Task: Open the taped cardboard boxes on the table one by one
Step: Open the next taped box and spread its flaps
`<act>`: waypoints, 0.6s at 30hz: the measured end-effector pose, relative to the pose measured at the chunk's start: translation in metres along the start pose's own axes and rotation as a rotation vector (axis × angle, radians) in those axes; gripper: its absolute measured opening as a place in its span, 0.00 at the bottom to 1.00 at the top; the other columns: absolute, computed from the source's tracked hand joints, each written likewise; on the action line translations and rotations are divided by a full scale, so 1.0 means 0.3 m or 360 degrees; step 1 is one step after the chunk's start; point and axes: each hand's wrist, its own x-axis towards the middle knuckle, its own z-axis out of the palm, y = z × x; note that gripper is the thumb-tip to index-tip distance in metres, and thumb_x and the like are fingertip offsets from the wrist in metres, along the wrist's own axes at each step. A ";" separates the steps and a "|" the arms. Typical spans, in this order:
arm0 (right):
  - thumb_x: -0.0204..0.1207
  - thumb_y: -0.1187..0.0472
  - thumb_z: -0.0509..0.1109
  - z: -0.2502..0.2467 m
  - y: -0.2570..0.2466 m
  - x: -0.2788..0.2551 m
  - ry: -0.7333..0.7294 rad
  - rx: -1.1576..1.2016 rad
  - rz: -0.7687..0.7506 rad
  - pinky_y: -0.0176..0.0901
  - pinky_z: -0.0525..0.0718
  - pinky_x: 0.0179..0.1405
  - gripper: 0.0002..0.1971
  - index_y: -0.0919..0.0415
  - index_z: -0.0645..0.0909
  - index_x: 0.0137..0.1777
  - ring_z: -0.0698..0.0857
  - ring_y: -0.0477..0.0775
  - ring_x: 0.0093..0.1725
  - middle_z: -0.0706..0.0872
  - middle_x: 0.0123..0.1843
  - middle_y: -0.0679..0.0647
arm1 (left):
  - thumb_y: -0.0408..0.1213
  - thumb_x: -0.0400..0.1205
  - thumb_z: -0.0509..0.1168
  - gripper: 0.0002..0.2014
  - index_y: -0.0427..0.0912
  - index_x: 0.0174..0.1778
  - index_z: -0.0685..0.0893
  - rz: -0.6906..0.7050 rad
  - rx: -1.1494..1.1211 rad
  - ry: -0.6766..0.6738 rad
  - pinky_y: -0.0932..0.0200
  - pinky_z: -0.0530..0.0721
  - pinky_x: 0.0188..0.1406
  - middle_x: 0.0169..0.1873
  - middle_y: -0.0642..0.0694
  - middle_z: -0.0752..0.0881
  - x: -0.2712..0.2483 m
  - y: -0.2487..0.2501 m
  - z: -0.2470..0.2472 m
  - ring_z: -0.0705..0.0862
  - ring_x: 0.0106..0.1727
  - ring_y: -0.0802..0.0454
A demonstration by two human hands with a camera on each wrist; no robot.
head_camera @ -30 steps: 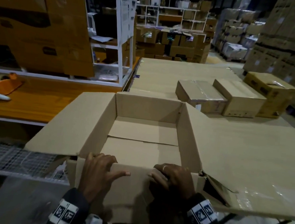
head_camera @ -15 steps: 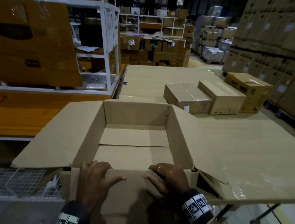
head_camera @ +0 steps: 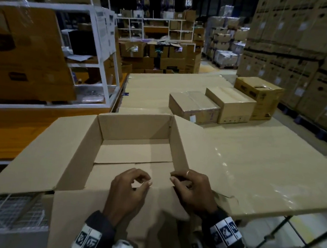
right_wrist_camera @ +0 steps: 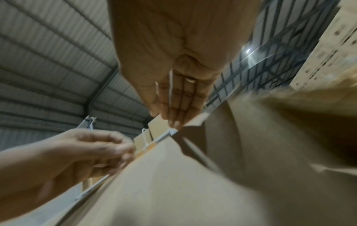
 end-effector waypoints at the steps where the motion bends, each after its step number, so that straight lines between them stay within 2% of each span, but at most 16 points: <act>1: 0.78 0.56 0.77 -0.040 0.021 -0.009 0.0025 -0.0019 0.0011 0.40 0.89 0.45 0.08 0.55 0.92 0.54 0.89 0.38 0.48 0.93 0.49 0.43 | 0.37 0.76 0.79 0.09 0.56 0.42 0.88 0.0027 -0.0025 -0.0011 0.65 0.81 0.40 0.40 0.64 0.88 0.030 0.041 0.040 0.86 0.45 0.60; 7: 0.76 0.63 0.78 -0.329 0.203 -0.112 0.0330 -0.0059 0.0130 0.42 0.89 0.49 0.11 0.57 0.90 0.58 0.88 0.41 0.52 0.91 0.53 0.45 | 0.41 0.77 0.74 0.03 0.54 0.44 0.89 0.0120 -0.0220 -0.0128 0.53 0.86 0.40 0.41 0.61 0.89 0.173 0.316 0.364 0.87 0.45 0.59; 12: 0.75 0.63 0.79 -0.557 0.383 -0.250 0.0481 0.0093 0.0381 0.45 0.89 0.48 0.11 0.55 0.91 0.58 0.89 0.42 0.50 0.91 0.51 0.43 | 0.40 0.76 0.76 0.07 0.55 0.48 0.89 0.0062 -0.0314 -0.0325 0.53 0.88 0.48 0.46 0.61 0.90 0.173 0.488 0.704 0.88 0.49 0.62; 16: 0.77 0.60 0.79 -0.674 0.487 -0.350 0.0510 0.0150 0.0682 0.45 0.91 0.49 0.12 0.53 0.91 0.60 0.90 0.41 0.51 0.92 0.53 0.42 | 0.40 0.76 0.77 0.08 0.53 0.49 0.90 -0.0022 -0.0397 -0.0468 0.51 0.88 0.40 0.46 0.57 0.90 0.135 0.615 0.879 0.90 0.44 0.58; 18: 0.78 0.60 0.78 -0.731 0.516 -0.377 0.0531 0.0201 0.0746 0.44 0.91 0.50 0.13 0.53 0.90 0.61 0.90 0.41 0.52 0.91 0.54 0.44 | 0.42 0.75 0.77 0.08 0.53 0.49 0.89 -0.0029 -0.0386 -0.0542 0.51 0.88 0.38 0.47 0.57 0.90 0.134 0.652 0.942 0.90 0.43 0.58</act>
